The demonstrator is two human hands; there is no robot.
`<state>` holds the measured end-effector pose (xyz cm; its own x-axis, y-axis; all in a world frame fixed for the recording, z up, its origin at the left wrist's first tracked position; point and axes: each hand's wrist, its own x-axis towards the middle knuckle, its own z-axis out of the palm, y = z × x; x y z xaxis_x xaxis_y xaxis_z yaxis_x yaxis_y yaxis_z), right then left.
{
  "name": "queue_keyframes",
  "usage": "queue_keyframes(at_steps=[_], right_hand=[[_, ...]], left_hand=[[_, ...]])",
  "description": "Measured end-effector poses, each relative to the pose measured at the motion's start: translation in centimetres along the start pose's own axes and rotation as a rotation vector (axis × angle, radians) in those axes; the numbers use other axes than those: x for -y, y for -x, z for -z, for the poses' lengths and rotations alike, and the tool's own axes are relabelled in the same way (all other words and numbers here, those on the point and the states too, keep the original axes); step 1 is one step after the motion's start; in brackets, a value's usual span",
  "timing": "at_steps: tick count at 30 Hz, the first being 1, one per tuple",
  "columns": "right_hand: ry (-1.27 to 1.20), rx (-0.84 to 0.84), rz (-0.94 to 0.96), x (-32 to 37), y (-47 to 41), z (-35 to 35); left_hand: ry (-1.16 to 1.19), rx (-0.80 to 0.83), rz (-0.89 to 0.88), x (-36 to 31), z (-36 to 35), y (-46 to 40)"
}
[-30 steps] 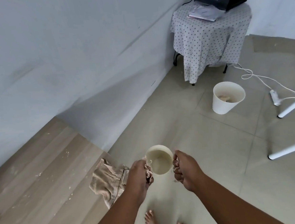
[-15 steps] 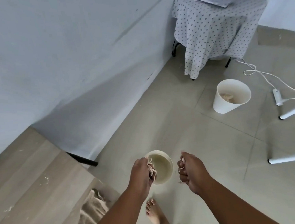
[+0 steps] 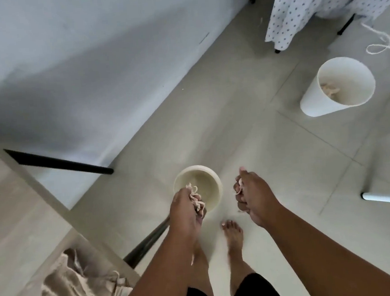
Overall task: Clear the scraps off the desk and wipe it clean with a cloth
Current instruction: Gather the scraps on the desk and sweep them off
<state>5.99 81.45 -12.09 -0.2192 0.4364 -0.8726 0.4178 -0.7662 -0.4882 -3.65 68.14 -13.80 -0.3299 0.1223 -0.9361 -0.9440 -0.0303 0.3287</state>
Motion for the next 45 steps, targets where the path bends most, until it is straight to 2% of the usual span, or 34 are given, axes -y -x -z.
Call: queue_keyframes(at_steps=[4,7,10,14,20,25,29,35,45], right_hand=[[0.064,-0.068,-0.072,-3.3,-5.4,-0.6],[0.167,-0.122,-0.071,-6.2,-9.6,-1.4],[0.238,-0.057,-0.108,-8.7,-13.3,-2.2],[0.275,-0.058,-0.212,-11.2,-17.5,-3.7],[0.358,0.004,-0.110,-13.5,-21.5,-5.0],[0.251,0.052,-0.198,-14.1,-23.5,-6.2],[0.257,0.063,-0.203,-13.9,-23.5,-6.5],[0.331,-0.004,-0.149,-13.3,-22.7,-7.0],[0.143,0.036,-0.140,-8.8,-16.5,-6.6]], left_hand=[[0.030,-0.092,0.014,2.7,0.6,-5.2],[-0.052,-0.200,-0.013,4.5,1.3,-9.6],[-0.106,-0.255,-0.029,5.9,2.2,-13.2],[-0.157,-0.277,-0.036,7.4,3.5,-17.5],[-0.212,-0.298,-0.039,8.5,4.7,-22.2],[-0.187,-0.369,-0.048,8.6,5.1,-25.0],[-0.106,-0.307,-0.069,8.6,5.8,-25.6],[-0.131,-0.351,-0.023,8.3,6.0,-24.8],[-0.125,-0.291,-0.082,6.3,3.9,-17.9]])
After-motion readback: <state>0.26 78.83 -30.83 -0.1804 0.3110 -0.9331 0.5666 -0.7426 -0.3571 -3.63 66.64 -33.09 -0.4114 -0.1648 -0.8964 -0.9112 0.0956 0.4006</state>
